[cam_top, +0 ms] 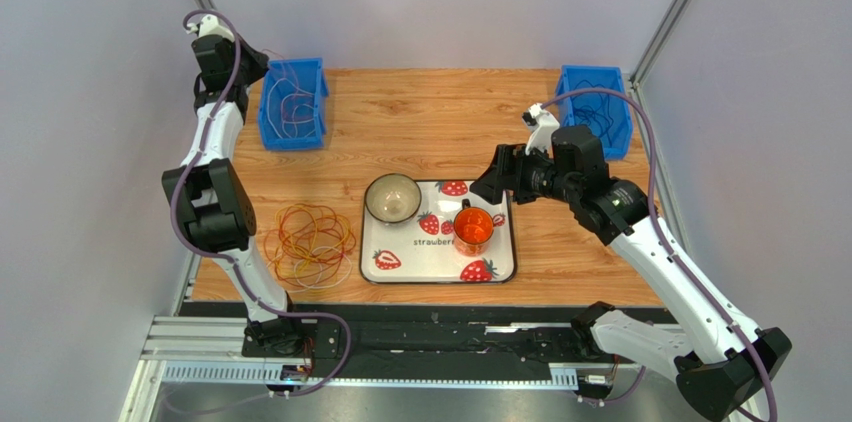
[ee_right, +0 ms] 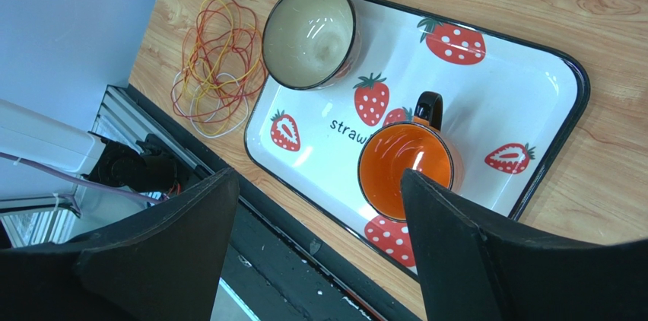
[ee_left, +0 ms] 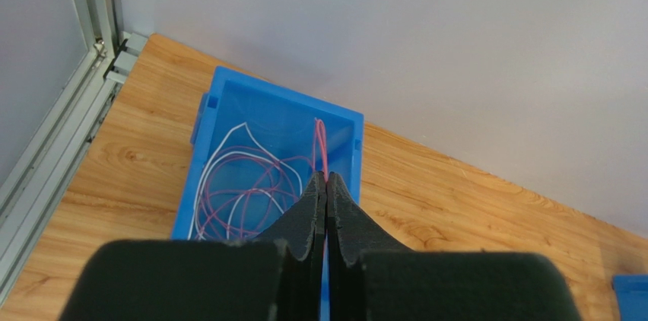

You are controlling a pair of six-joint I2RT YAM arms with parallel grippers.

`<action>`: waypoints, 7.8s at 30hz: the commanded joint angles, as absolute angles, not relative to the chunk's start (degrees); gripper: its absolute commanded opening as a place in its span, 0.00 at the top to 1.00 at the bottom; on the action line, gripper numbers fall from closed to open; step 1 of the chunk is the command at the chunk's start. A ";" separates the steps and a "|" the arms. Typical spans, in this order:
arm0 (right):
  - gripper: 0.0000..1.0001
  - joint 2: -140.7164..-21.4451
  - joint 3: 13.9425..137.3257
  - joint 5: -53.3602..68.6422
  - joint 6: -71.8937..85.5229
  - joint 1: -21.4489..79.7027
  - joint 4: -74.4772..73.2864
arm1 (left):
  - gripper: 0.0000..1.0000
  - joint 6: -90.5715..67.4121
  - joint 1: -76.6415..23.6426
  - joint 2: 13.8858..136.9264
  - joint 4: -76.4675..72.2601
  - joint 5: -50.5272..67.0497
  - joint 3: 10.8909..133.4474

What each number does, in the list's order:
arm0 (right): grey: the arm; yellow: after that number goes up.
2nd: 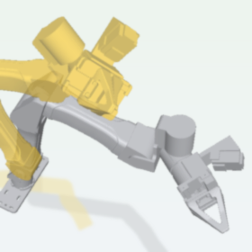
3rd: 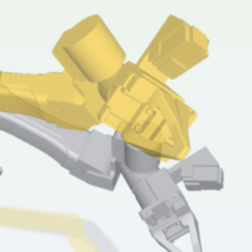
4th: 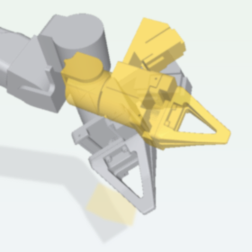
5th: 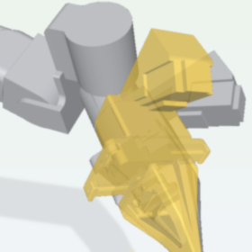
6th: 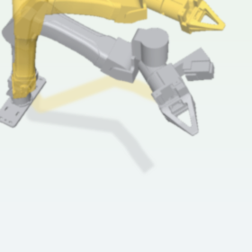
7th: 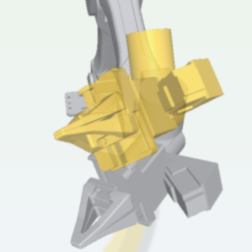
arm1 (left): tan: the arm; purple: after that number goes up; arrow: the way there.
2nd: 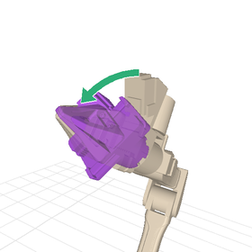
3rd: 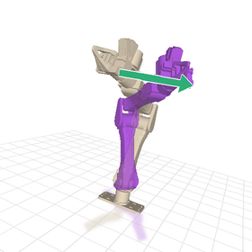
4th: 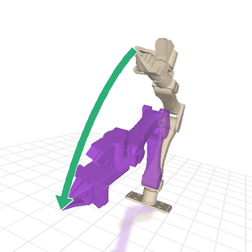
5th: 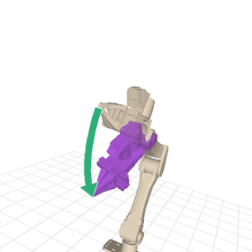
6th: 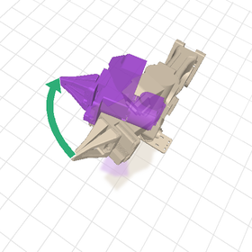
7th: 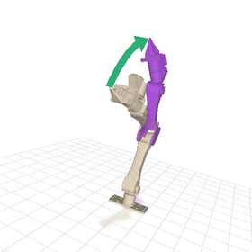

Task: Untangle the cables
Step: Place the cable in the bin, then pick up the cable from the cable.

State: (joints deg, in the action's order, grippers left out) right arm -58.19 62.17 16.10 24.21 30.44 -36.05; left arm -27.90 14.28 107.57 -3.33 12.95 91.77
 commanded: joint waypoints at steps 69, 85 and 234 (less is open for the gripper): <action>0.18 -58.09 56.60 20.48 30.15 36.65 -27.51 | 0.39 -35.33 -7.03 50.27 30.76 -11.25 32.17; 0.18 -59.15 56.87 20.13 29.18 36.65 -28.56 | 0.43 -36.12 -7.12 58.25 27.86 -10.28 31.99; 1.00 -111.11 127.70 36.13 26.73 47.37 -38.84 | 0.46 -25.58 -11.78 18.90 55.02 11.78 62.49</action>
